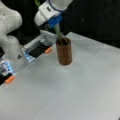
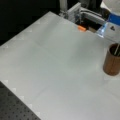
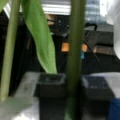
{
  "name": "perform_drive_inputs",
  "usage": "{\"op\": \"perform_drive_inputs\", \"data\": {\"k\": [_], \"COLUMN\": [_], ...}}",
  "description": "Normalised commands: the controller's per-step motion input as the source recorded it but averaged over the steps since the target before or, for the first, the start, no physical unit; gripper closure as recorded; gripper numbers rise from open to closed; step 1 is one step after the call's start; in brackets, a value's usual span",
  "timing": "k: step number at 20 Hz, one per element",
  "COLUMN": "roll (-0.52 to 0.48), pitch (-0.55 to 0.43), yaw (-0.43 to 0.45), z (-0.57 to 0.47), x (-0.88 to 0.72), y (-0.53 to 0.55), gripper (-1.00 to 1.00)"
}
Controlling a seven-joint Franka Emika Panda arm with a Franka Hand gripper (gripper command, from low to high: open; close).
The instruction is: Flower insertion into a vase
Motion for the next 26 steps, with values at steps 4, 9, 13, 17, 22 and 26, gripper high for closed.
{"op": "perform_drive_inputs", "data": {"k": [4, 9, 13, 17, 22, 26], "roll": [-0.148, -0.176, -0.164, -0.177, -0.132, -0.111], "pitch": [0.341, 0.348, 0.252, 0.19, 0.121, 0.094], "yaw": [0.042, -0.071, -0.107, -0.094, -0.012, 0.041], "z": [0.1, 0.12, 0.01, -0.21, -0.33, -0.24], "x": [0.18, 0.19, 0.24, 0.34, 0.35, 0.25], "y": [-0.01, -0.02, 0.03, 0.13, 0.2, 0.18], "gripper": [1.0, 1.0, 1.0, 1.0, 1.0, 1.0]}}
